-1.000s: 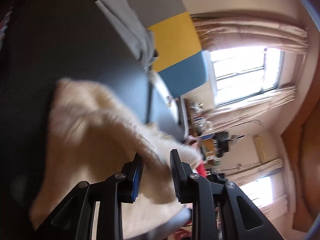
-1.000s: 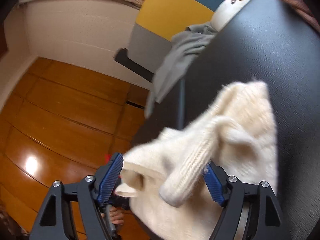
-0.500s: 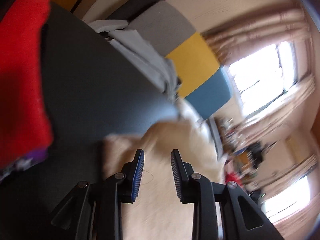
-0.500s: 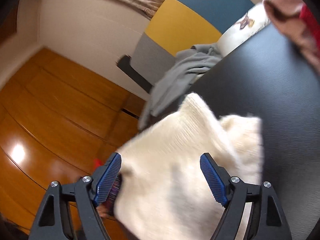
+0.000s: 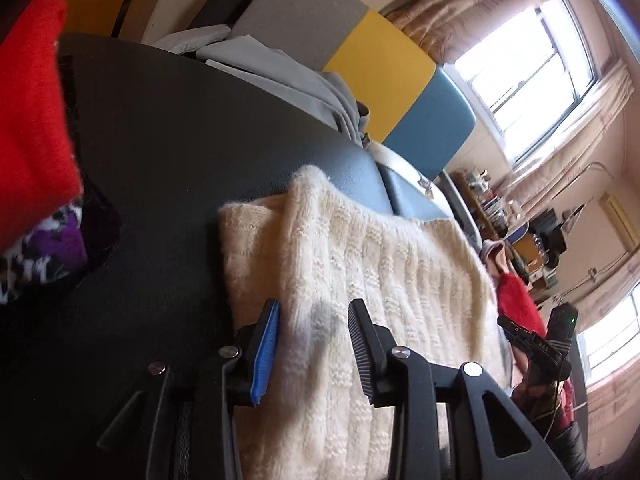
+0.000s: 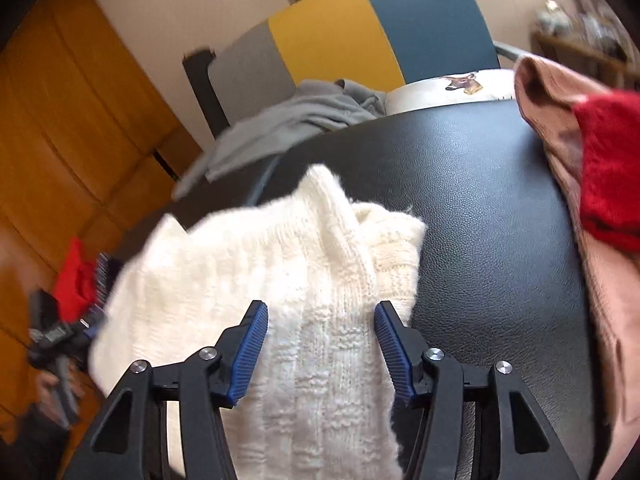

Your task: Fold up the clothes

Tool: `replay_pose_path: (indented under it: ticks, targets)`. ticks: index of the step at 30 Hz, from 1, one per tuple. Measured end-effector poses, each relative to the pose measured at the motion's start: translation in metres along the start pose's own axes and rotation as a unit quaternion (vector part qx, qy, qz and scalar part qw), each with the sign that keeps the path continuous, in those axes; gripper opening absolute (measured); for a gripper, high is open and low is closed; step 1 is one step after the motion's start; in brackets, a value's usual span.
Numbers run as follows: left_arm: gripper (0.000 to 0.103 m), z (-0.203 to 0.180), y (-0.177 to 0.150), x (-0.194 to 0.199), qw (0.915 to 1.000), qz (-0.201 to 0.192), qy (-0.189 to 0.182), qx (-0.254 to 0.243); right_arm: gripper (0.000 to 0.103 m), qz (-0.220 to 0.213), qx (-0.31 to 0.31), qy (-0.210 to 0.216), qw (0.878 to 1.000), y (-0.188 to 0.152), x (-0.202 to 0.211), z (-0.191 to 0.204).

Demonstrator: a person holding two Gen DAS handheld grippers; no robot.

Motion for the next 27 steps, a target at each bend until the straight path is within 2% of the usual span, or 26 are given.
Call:
replay_pose_path:
  ticks: [3, 4, 5, 6, 7, 8, 9, 12, 16, 19, 22, 24, 27]
  targets:
    - [0.033, -0.001, 0.0, -0.004, 0.9999, 0.01, 0.005, -0.007, 0.052, 0.01, 0.035, -0.034, 0.999, -0.002, -0.008, 0.001]
    - [0.024, -0.002, 0.0, -0.004, 0.9999, 0.01, 0.009, -0.01, 0.05, 0.01, 0.045, -0.045, 0.998, -0.002, -0.008, 0.001]
    - [0.016, -0.001, 0.0, -0.004, 0.9998, 0.011, 0.014, -0.013, 0.041, 0.012, 0.057, -0.055, 0.997, -0.002, -0.009, 0.001]
    - [0.013, -0.001, 0.001, -0.003, 0.9996, 0.011, 0.019, -0.014, 0.032, 0.016, 0.071, -0.063, 0.995, -0.002, -0.009, 0.003]
    - [0.007, -0.001, 0.002, 0.0, 0.9996, 0.008, 0.02, -0.015, 0.029, 0.018, 0.084, -0.071, 0.994, -0.002, -0.009, 0.006]
    - [0.007, -0.002, 0.003, 0.005, 0.9997, 0.001, 0.018, -0.015, 0.019, 0.017, 0.101, -0.08, 0.992, -0.001, -0.008, 0.01]
    - [0.006, -0.004, 0.005, 0.01, 0.9997, -0.007, 0.016, -0.016, 0.017, 0.016, 0.118, -0.09, 0.989, 0.0, -0.006, 0.013]
    - [0.006, -0.013, 0.008, 0.03, 0.9993, -0.028, -0.023, -0.004, 0.015, 0.006, 0.153, -0.103, 0.983, 0.003, 0.008, 0.021]
    - [0.005, -0.021, -0.002, 0.056, 0.9983, -0.037, -0.044, 0.01, 0.015, 0.0, 0.166, -0.106, 0.98, 0.0, 0.037, 0.025]
    - [0.005, -0.007, -0.023, 0.052, 0.9992, -0.014, -0.025, 0.027, 0.014, 0.006, 0.159, -0.107, 0.981, -0.012, 0.05, 0.022]
    - [0.005, 0.016, -0.045, 0.039, 0.998, 0.01, -0.005, 0.062, 0.014, 0.03, 0.143, -0.109, 0.983, -0.036, 0.036, 0.01]
    - [0.005, 0.022, -0.051, 0.035, 0.997, 0.008, -0.008, 0.077, 0.014, 0.028, 0.114, -0.098, 0.988, -0.042, 0.027, 0.004]
    - [0.006, 0.019, -0.049, 0.038, 0.9973, -0.001, -0.007, 0.073, 0.016, 0.017, 0.098, -0.093, 0.991, -0.037, 0.026, 0.002]
Point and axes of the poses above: each gripper's, at about its wrist camera, not at the fingertips, and x roughly against the way its jaws point, z to its left, y to its top, the point moved 10 cm from there along -x, roughly the way its jaws point, and after that the axes turned 7 degrees about -y, right-handed, at the moved point
